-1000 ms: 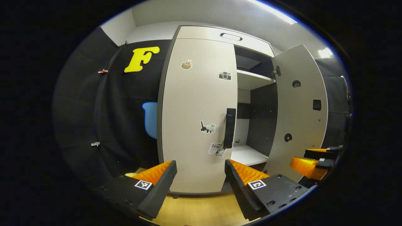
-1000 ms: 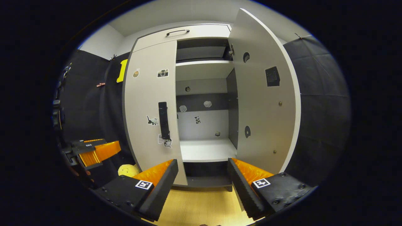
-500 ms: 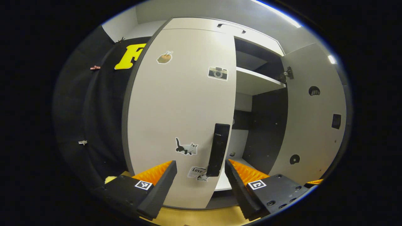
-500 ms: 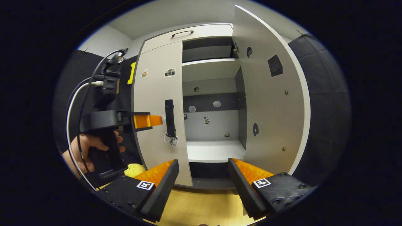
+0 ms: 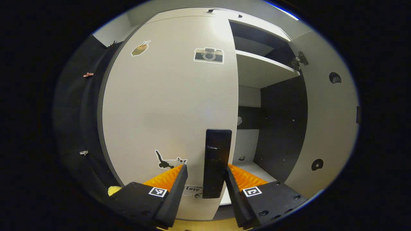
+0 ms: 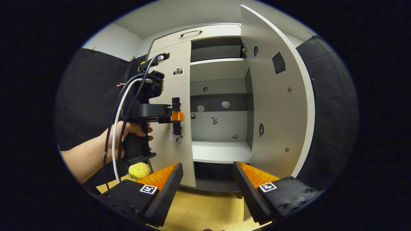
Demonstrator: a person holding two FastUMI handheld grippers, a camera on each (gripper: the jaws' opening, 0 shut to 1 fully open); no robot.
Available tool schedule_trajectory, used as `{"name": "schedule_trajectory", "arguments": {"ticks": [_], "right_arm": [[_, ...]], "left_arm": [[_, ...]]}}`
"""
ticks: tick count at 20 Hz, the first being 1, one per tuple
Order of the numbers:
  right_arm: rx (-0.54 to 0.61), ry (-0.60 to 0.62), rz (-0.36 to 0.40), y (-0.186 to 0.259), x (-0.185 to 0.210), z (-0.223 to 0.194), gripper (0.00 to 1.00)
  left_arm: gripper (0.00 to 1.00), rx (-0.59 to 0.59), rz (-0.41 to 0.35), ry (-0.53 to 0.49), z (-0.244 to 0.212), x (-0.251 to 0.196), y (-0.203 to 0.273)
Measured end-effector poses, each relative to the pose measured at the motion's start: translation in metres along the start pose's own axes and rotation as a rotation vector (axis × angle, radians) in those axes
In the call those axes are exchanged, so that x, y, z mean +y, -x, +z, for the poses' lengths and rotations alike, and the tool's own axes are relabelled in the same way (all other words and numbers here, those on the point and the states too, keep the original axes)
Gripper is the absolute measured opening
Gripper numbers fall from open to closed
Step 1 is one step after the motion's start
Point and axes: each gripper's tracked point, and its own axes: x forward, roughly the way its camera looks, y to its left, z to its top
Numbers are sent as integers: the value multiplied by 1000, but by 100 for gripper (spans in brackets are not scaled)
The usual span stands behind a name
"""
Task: Open the right door of the double-door shoe cabinet with the right hand, and open the left door with the left hand.
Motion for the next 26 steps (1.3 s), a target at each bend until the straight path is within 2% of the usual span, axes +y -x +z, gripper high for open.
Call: {"name": "schedule_trajectory", "arguments": {"ticks": [1,3,6,8,11,14,21,26], "right_arm": [[3,-3,8,1,1,-1,98],[7,-6,17,1,1,-3,98],[18,-15,24,-2,0,-6,98],[24,-16,24,-2,0,-8,98],[44,-26,29,-3,2,-14,98],[61,-15,40,-2,5,-17,98],[65,-27,15,8,14,-19,98],[64,-25,-8,14,35,-18,98]], "left_arm": [[67,7,21,-2,-1,1,-1],[59,3,14,3,1,-4,-1],[36,9,26,-12,-1,-7,-2],[34,16,32,-25,-4,-7,-1],[31,1,26,11,-6,-8,-2],[18,3,25,5,-6,-8,0],[17,-16,26,11,-3,-5,18],[16,-11,-14,31,-6,3,43]]}}
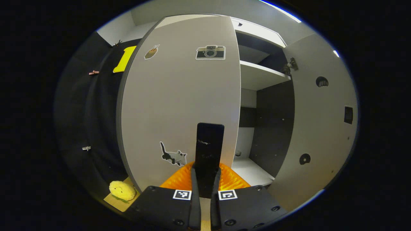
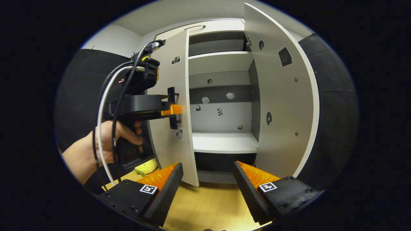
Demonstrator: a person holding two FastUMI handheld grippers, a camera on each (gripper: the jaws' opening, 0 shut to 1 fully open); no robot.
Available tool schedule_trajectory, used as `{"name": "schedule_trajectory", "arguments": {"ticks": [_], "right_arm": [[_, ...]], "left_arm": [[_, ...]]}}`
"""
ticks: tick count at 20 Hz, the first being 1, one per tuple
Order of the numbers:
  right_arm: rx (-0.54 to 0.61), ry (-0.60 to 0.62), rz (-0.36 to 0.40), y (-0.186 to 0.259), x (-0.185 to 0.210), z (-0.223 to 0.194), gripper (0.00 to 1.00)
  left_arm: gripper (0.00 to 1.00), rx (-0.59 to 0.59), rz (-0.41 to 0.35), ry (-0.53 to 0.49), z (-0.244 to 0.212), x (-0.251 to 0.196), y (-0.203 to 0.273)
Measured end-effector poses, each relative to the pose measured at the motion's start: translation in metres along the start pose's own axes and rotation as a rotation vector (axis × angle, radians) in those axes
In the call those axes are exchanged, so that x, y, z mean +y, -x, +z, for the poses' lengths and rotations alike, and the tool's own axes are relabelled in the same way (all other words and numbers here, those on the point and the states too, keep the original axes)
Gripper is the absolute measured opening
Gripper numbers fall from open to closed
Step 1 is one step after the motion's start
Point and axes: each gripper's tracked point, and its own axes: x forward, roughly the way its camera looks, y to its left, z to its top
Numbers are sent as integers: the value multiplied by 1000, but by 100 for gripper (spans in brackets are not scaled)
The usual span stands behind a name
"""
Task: Open the right door of the double-door shoe cabinet with the right hand, and open the left door with the left hand.
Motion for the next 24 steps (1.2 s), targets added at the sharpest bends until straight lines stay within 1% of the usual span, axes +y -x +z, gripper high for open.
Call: {"name": "schedule_trajectory", "arguments": {"ticks": [3,8,13,16,19,24], "right_arm": [[1,-18,-11,4,16,-1,99],[11,-19,-46,17,40,-12,98],[10,-32,-103,26,50,-19,99],[25,-45,-116,25,56,-25,99],[40,-54,-108,26,68,-33,98],[36,-37,-94,26,81,-34,98]], "left_arm": [[16,-4,-24,17,0,5,10],[16,-17,-60,17,0,14,20],[16,-29,-71,17,0,26,33],[16,-35,-57,16,3,36,50],[16,-31,-30,25,1,56,64],[14,-42,39,34,5,98,84]]}}
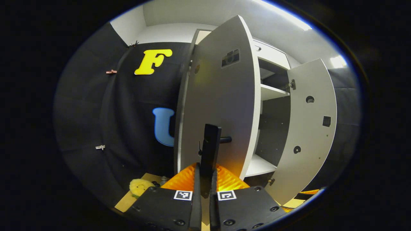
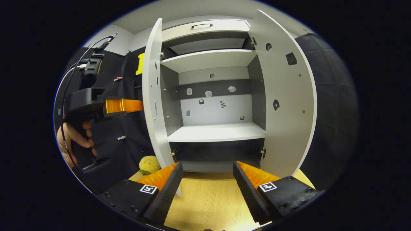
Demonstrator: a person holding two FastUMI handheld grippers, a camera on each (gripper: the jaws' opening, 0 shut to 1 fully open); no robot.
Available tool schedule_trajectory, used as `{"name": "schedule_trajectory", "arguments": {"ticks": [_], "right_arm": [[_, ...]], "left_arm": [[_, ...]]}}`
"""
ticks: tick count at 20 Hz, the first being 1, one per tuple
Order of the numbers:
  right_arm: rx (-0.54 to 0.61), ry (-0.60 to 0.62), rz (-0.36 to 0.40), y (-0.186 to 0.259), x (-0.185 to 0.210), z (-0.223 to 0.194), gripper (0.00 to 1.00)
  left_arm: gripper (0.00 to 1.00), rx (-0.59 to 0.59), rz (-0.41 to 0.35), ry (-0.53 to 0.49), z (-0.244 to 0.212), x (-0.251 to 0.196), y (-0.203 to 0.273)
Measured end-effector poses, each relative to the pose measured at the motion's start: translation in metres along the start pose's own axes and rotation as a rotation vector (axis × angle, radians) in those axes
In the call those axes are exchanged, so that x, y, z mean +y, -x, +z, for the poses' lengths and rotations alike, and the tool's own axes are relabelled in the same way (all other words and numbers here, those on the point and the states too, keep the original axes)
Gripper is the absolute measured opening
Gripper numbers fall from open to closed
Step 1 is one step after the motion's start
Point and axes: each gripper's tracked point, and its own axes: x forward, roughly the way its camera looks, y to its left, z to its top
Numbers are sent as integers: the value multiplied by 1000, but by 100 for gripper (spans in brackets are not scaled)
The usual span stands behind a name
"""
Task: Open the right door of the double-door shoe cabinet with the right hand, and open the left door with the left hand.
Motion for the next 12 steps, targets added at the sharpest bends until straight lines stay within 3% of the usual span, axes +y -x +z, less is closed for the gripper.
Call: {"name": "schedule_trajectory", "arguments": {"ticks": [4,7,10,12], "right_arm": [[-16,7,-23,-4,-4,6,98],[-31,10,-43,-8,-10,13,99],[-36,24,-62,-11,-18,16,98],[-38,42,-76,-13,-23,20,98]], "left_arm": [[6,-3,72,-19,3,44,8],[5,4,139,-50,5,86,11],[5,21,49,42,4,82,20],[3,21,48,37,3,84,24]]}}
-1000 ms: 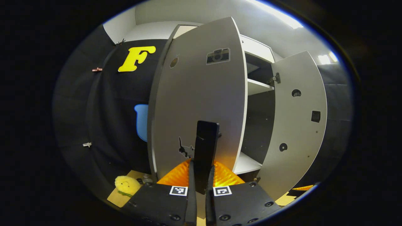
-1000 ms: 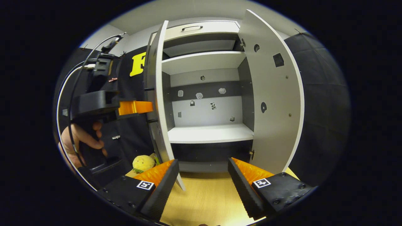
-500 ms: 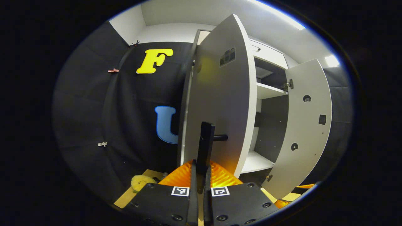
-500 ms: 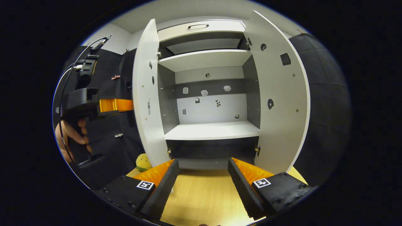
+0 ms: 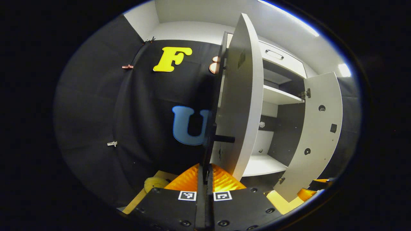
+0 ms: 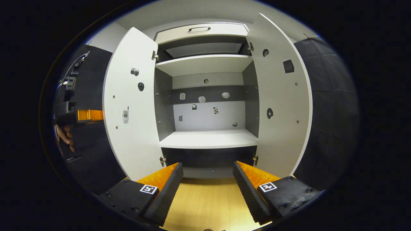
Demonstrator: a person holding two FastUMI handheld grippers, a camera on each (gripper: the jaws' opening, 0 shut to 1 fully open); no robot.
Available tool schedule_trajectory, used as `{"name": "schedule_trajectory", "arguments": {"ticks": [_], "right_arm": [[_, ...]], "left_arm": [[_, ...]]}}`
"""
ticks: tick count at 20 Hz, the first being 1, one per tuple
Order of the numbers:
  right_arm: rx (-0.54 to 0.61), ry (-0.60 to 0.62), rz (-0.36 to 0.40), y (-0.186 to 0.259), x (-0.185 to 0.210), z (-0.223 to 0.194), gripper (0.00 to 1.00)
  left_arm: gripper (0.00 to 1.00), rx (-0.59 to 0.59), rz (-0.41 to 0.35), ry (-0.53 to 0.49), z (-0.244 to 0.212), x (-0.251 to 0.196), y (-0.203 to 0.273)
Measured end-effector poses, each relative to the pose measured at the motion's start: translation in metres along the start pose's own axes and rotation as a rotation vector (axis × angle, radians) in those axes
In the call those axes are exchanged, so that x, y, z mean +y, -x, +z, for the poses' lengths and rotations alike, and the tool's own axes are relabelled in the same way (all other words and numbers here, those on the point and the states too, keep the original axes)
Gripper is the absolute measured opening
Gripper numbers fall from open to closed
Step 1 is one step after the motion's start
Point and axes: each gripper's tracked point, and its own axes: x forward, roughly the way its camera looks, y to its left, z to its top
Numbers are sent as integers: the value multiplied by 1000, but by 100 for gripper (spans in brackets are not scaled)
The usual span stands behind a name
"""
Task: Open the right door of the double-door shoe cabinet with the right hand, and open the left door with the left hand.
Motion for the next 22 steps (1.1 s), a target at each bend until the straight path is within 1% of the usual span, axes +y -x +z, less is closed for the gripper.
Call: {"name": "schedule_trajectory", "arguments": {"ticks": [2,4,5,9,12,15,16,19,21,22], "right_arm": [[-10,33,-31,-3,-13,7,98],[-23,47,-58,-5,-23,17,98],[-23,41,-62,-6,-27,21,99],[-31,38,-77,-8,-42,40,99],[-33,21,-74,-4,-60,48,99],[-35,31,-64,6,-83,52,99],[-30,35,-53,10,-89,51,99],[-35,3,-10,23,-104,52,99],[-34,-24,18,31,-114,53,98],[-46,-37,27,33,-118,57,98]], "left_arm": [[7,1,15,-44,-1,2,2],[5,8,15,-54,-2,1,6],[5,12,16,-54,-2,2,10],[5,17,21,-48,-14,-3,57],[5,24,60,-9,-24,-6,70],[5,32,67,40,-34,-43,82],[7,32,62,47,-37,-58,85],[5,26,42,36,-40,-107,82],[12,33,55,51,-42,-132,76],[18,25,48,59,-40,-149,73]]}}
